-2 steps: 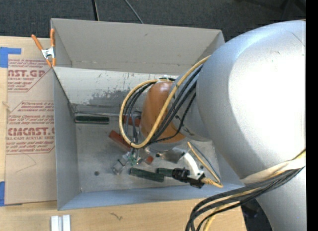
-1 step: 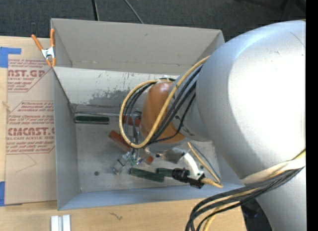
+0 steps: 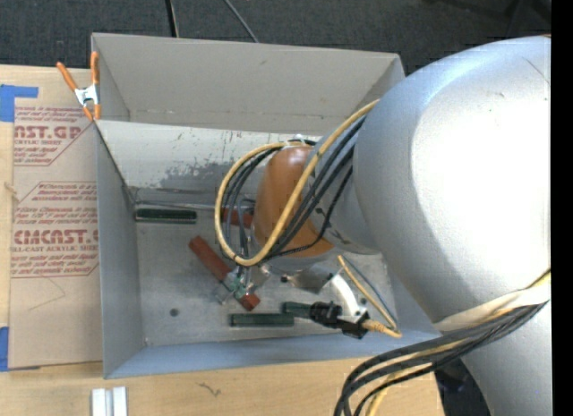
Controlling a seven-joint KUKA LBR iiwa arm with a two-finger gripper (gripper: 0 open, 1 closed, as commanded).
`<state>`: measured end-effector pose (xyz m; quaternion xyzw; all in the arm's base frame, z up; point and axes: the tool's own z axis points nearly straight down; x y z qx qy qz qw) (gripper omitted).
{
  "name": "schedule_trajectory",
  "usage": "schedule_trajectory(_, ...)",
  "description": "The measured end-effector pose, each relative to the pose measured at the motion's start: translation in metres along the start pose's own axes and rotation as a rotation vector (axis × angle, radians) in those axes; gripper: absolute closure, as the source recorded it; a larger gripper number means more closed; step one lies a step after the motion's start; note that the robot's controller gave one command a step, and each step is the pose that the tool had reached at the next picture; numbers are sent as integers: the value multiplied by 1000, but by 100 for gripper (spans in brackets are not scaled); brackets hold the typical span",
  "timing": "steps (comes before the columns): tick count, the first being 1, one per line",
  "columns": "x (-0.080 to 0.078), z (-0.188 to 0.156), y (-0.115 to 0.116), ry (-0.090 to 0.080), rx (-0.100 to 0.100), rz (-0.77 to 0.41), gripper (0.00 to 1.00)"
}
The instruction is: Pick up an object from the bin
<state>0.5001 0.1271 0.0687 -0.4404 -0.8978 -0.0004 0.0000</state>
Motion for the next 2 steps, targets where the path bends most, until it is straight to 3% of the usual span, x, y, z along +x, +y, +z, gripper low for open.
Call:
schedule_trajectory(1, 0, -5, -1, 1, 2, -1, 100)
schedule_trajectory(2, 0, -86, 1, -2, -5, -2, 100)
